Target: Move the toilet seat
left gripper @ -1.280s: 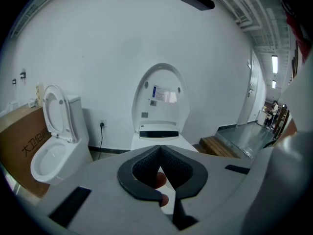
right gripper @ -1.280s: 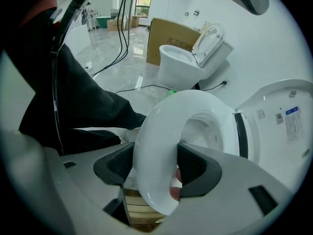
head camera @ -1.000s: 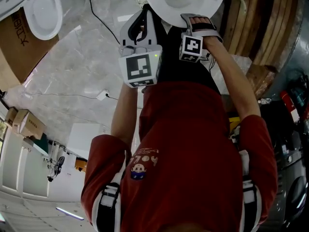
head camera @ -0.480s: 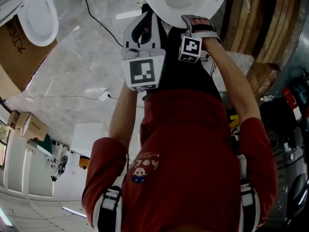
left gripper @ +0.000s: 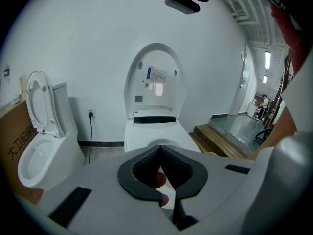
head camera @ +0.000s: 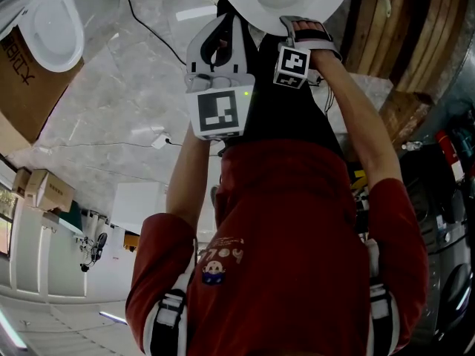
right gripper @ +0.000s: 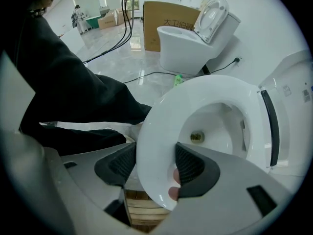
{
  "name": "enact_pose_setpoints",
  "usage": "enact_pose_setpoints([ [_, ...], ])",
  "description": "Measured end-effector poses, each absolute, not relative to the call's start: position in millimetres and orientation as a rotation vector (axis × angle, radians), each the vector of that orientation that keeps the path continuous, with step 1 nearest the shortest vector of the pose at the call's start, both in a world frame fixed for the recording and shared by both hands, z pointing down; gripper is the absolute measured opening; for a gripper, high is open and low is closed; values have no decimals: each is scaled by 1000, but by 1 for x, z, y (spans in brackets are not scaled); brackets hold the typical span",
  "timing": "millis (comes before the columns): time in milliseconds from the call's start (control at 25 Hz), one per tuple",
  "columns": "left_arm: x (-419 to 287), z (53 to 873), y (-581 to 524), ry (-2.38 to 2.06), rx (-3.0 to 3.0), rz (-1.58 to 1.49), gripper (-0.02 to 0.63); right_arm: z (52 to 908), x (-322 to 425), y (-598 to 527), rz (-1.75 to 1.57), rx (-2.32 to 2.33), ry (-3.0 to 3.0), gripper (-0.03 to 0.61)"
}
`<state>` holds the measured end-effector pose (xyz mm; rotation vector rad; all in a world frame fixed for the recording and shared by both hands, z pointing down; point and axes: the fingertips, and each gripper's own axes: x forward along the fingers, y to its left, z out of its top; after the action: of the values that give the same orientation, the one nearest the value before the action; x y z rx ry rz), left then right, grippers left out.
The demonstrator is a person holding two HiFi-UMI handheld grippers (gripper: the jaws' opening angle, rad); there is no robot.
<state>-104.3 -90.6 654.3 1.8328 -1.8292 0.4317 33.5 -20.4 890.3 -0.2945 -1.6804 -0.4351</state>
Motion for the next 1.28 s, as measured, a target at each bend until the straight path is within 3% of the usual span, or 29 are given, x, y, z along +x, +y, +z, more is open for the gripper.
enact_pose_setpoints([
  [840, -98, 651, -96, -1810, 1869, 449, 11, 920, 30, -26, -366, -276, -1651, 247],
  [1280, -99, 611, -97, -1874, 1905, 437, 11, 882, 35, -28, -214, -95, -1766, 247],
])
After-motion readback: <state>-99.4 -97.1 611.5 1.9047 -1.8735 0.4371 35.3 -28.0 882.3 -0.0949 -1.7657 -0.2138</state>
